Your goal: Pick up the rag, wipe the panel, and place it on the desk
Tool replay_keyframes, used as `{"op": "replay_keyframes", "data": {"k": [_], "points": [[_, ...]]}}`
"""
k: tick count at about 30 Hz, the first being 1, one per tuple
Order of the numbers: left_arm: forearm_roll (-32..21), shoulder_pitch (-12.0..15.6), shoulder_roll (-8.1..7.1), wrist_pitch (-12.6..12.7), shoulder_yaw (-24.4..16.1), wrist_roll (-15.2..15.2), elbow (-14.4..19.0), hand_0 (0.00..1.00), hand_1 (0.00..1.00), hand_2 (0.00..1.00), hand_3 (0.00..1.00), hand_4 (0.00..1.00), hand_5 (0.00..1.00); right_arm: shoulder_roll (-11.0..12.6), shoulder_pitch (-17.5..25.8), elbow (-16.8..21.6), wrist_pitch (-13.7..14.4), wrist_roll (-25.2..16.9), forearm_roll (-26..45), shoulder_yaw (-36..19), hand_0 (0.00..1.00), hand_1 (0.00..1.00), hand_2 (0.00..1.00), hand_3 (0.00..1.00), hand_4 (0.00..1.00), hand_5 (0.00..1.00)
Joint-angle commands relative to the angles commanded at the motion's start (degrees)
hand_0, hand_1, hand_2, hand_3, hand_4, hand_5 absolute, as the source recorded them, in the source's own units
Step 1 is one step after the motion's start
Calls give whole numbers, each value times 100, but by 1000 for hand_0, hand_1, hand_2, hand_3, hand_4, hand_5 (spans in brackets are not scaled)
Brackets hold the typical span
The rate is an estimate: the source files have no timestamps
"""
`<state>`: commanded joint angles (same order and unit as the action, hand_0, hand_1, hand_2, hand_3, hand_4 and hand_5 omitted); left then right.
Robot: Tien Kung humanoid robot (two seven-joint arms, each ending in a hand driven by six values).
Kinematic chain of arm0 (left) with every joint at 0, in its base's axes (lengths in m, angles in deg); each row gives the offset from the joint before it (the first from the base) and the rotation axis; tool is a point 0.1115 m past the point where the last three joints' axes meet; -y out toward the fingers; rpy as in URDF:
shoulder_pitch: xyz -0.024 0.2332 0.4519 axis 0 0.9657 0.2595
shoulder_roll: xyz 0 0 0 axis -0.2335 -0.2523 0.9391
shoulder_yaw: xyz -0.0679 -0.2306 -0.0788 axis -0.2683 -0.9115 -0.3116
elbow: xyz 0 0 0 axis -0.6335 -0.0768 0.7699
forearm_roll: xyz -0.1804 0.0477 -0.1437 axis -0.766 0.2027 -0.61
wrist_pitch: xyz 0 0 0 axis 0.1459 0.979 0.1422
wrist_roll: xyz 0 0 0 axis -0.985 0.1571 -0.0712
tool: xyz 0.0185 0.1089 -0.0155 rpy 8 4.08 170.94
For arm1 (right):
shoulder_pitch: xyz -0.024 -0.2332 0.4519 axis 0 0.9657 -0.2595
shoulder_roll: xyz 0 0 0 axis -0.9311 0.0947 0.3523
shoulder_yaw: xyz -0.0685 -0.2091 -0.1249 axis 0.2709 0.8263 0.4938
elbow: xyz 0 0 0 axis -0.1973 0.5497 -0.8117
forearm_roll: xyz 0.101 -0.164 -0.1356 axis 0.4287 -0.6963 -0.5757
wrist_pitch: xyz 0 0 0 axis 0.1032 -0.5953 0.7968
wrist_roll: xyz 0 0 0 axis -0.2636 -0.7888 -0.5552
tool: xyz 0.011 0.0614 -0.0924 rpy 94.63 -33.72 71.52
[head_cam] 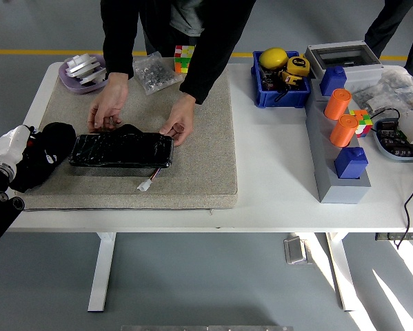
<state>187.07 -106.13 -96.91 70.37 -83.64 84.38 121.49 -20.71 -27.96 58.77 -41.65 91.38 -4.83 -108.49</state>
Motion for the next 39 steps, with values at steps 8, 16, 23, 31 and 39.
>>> {"op": "replay_keyframes", "data": {"k": [8,16,23,31,39], "points": [[174,75,-58,-130,-220,111,259,534,779,788,768,998,259,-2,11,-1,0,2,4,1,660,644,669,567,950,471],[190,191,-157,-218,-470,164,712,518,731,769,775,998,335,-8,5,-4,2,4,28,1,660,643,669,566,949,470],[57,322,-219,-76,-800,75,1085,483,675,650,638,908,337,-21,10,-9,0,-14,76,32,659,643,669,566,948,470],[-255,589,-84,312,-1348,-351,1324,398,505,585,620,873,334,-35,21,-16,-3,-22,100,47,660,642,669,566,948,470],[-1122,866,59,912,-1770,-1190,1410,311,319,552,577,781,314,-51,29,-21,-4,-29,126,61,662,642,669,566,946,469]]}}
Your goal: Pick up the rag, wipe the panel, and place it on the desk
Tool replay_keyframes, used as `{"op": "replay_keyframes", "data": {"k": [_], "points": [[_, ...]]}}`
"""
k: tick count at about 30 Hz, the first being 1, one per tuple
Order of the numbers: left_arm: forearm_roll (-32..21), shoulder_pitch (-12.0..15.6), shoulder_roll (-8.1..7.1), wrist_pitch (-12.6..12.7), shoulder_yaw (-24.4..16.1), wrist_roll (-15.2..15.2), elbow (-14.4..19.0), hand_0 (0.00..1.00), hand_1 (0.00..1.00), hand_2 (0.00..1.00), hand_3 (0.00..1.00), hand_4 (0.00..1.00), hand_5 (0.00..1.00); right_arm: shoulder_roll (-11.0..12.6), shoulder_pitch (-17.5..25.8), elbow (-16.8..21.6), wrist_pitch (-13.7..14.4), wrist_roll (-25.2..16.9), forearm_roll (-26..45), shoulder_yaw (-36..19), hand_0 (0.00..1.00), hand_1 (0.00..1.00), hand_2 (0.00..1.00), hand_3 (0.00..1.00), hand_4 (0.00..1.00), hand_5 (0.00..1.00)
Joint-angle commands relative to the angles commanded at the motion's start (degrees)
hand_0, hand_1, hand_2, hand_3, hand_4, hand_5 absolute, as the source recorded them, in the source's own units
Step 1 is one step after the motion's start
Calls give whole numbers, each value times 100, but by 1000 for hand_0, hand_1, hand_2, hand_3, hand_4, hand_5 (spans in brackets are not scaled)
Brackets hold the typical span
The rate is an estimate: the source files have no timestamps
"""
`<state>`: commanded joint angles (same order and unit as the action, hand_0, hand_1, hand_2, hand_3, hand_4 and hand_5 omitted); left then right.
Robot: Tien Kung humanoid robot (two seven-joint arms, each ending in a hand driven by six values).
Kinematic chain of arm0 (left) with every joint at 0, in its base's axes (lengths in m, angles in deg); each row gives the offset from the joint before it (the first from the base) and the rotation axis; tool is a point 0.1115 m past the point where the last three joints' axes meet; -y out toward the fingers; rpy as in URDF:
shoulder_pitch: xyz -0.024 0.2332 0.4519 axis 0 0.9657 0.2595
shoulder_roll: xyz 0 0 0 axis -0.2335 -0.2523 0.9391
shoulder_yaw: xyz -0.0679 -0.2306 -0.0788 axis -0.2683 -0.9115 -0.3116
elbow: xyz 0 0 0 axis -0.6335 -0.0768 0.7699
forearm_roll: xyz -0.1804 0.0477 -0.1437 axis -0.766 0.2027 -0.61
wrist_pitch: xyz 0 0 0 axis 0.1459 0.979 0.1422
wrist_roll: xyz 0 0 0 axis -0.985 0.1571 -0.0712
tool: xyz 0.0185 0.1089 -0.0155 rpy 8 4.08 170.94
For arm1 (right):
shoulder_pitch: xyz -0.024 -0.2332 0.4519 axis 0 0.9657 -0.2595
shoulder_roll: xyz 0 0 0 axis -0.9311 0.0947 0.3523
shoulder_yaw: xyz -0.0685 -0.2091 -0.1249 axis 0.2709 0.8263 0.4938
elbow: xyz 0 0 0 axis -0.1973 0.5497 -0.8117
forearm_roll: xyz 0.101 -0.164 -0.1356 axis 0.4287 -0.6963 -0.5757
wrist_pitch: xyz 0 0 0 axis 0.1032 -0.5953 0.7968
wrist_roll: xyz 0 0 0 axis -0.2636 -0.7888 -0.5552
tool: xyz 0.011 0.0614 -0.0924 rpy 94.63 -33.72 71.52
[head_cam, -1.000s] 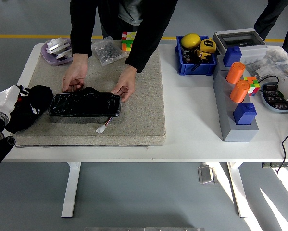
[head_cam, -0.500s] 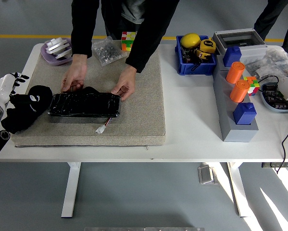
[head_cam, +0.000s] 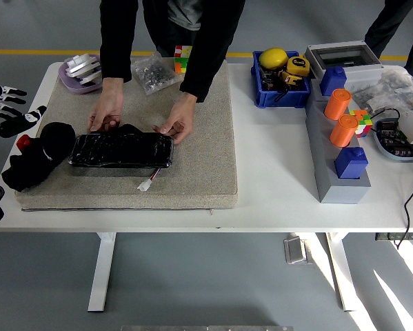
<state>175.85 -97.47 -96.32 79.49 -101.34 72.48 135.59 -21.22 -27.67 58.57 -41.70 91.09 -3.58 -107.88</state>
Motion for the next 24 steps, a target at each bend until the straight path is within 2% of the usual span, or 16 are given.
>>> {"op": "replay_keyframes", "data": {"k": [3,8,10,12,22,24], "points": [[-338,72,42,120,-78,-247,-13,311,319,552,577,781,314,-4,6,-2,1,-1,8,-2,662,642,669,566,946,469],[-867,135,150,109,-173,-548,-158,298,327,549,574,742,311,-17,7,-6,-4,-4,3,3,661,642,669,566,945,467],[-1190,170,205,86,-202,-909,-202,298,327,549,574,742,311,-23,7,-8,-2,1,-5,-9,661,642,669,566,945,467],[-1370,196,258,86,-241,-1109,-215,311,349,548,573,738,302,-25,10,-8,-1,3,-9,-12,661,642,670,566,945,468],[-1870,286,560,-119,-393,-1380,-376,307,352,549,576,734,292,-33,24,-12,2,0,-3,-16,661,642,670,566,945,468],[-2071,332,692,-134,-471,-1561,-390,302,358,547,579,735,292,-42,29,-14,-4,-10,16,1,661,642,670,566,945,468]]}}
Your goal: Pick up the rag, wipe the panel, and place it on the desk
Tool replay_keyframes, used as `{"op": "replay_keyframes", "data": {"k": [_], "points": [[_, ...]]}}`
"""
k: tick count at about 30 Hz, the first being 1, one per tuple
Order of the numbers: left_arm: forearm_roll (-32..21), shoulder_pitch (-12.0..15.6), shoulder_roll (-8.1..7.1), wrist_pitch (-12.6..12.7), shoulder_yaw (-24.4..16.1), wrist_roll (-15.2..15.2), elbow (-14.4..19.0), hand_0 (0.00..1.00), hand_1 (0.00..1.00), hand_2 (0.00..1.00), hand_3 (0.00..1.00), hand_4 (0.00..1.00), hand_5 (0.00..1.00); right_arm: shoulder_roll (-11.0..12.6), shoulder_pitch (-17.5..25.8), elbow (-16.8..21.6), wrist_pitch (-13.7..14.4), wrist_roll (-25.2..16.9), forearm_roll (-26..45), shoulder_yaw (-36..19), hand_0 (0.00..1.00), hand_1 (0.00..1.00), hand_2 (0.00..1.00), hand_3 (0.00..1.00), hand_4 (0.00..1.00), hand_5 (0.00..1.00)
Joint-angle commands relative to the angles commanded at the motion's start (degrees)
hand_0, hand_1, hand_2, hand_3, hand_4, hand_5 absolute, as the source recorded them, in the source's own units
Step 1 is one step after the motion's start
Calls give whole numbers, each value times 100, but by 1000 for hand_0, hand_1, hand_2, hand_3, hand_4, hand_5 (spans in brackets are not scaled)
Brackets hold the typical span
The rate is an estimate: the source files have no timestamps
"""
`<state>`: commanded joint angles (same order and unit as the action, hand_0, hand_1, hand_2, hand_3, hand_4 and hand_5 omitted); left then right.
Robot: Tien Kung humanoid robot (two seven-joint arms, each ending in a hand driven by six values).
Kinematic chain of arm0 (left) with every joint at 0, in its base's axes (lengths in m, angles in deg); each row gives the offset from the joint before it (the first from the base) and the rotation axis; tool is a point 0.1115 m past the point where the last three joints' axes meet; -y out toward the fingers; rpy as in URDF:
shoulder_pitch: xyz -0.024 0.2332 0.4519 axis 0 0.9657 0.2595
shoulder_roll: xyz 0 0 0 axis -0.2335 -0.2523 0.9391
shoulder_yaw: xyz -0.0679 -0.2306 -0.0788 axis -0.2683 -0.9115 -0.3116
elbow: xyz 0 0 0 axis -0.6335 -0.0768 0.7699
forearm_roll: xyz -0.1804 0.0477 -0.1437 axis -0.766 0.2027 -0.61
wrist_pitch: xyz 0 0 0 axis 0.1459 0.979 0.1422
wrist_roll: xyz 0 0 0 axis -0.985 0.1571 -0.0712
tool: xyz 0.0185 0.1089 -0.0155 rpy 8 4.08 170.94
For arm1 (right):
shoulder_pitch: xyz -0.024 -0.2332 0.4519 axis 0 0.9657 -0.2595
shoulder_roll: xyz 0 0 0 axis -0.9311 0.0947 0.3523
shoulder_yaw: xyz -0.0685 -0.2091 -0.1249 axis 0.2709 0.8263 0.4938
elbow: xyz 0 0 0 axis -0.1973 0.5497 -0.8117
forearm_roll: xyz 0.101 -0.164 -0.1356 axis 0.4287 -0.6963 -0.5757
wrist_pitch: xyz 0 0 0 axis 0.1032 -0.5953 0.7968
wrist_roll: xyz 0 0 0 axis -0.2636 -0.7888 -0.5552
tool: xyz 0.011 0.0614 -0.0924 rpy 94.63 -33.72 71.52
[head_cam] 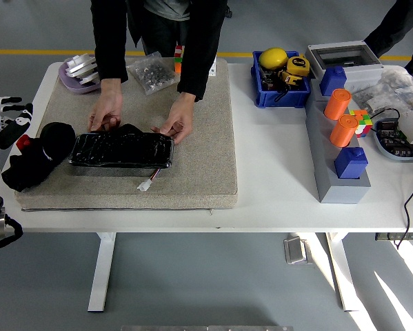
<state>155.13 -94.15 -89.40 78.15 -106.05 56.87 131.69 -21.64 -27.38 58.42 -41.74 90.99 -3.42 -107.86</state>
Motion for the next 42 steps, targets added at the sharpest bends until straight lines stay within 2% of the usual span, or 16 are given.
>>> {"op": "replay_keyframes", "data": {"k": [5,6,7,11,12,17,27,42], "points": [[-314,53,121,-30,-42,-118,-29,302,358,547,579,735,292,-10,4,-3,-5,-5,5,8,661,642,670,566,945,468],[-394,65,137,-31,-63,-150,-35,311,438,548,581,738,290,-10,3,-5,-7,-6,6,10,662,642,670,566,944,468],[-435,73,146,-27,-79,-168,-40,311,438,548,581,738,290,-10,2,-6,-8,-8,8,12,662,642,670,566,944,468],[-796,112,162,44,-144,-512,-39,311,438,548,581,738,290,-12,3,-6,-8,-7,1,7,662,642,670,566,944,468],[-828,115,163,58,-158,-563,-35,337,517,546,578,737,284,-12,5,-6,-7,-5,-2,3,662,642,670,566,944,468],[-1052,129,145,160,-220,-774,-18,337,517,546,578,737,284,-5,11,-4,-6,14,-46,-26,662,642,670,566,944,468],[-1138,130,138,148,-210,-799,-72,347,521,544,572,735,272,-2,14,-5,-5,14,-67,-33,661,642,670,566,943,467],[-997,90,111,80,-155,-607,-147,354,519,548,577,732,235,1,17,-2,-1,18,-75,-43,660,643,670,565,943,466]]}}
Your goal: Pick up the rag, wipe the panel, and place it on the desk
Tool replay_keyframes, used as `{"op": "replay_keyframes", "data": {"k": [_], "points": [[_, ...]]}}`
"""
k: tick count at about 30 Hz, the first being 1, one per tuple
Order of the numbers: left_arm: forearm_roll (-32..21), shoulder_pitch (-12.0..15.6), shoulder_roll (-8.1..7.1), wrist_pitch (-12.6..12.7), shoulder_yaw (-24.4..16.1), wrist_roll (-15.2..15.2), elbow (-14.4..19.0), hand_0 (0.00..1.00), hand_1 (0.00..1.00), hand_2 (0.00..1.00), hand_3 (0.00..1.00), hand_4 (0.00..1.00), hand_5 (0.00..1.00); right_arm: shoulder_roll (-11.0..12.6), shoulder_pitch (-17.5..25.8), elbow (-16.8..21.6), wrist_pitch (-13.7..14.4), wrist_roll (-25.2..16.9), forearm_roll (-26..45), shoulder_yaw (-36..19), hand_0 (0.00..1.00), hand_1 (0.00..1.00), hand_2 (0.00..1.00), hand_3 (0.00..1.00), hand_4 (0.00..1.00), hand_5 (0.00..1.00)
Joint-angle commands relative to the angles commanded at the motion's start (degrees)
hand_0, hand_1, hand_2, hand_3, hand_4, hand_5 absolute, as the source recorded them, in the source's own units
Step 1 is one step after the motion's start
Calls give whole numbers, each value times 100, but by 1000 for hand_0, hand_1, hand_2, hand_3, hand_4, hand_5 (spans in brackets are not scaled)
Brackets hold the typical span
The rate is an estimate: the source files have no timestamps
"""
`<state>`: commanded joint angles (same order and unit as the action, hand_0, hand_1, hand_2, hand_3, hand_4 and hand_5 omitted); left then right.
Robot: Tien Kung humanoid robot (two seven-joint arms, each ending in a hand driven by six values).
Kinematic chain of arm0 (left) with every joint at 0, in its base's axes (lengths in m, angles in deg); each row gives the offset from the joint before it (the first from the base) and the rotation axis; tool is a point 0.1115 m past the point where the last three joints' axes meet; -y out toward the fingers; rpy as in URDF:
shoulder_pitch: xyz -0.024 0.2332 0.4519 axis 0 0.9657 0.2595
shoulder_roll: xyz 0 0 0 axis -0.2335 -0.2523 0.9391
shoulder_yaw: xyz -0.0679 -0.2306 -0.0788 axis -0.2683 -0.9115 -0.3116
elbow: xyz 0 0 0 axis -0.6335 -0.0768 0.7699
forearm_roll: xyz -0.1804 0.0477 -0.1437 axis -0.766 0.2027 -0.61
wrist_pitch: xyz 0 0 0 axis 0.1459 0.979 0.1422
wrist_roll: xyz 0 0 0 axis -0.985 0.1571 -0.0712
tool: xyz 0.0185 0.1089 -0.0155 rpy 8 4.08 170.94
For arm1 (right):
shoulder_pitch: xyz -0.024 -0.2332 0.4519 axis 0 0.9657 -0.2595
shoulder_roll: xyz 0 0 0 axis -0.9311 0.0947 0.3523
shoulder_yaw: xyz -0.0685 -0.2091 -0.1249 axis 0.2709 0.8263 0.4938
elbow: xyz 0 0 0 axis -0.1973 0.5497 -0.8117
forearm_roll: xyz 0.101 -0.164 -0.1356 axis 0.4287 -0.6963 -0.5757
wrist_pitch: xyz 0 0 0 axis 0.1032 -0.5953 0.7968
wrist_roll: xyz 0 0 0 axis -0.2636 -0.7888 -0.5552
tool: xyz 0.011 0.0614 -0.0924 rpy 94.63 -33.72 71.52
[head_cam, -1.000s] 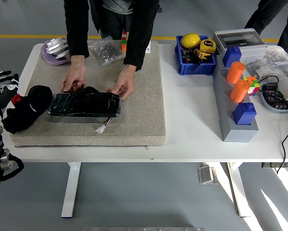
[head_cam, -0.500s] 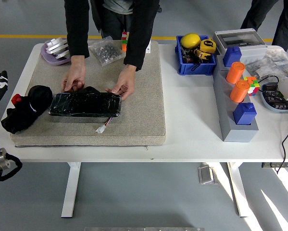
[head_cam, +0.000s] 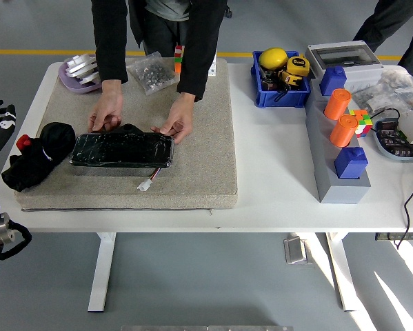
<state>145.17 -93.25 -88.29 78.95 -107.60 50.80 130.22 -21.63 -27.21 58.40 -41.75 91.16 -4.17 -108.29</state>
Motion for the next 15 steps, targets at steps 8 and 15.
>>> {"op": "replay_keyframes", "data": {"k": [8,15], "points": [[146,-41,-8,-73,13,155,-39,367,528,564,586,741,218,-6,-12,-2,3,-16,52,21,661,642,670,566,943,467],[230,-46,-8,-165,-2,246,-74,384,556,587,594,747,216,-9,-13,-1,5,-16,56,20,661,642,670,565,943,467]]}}
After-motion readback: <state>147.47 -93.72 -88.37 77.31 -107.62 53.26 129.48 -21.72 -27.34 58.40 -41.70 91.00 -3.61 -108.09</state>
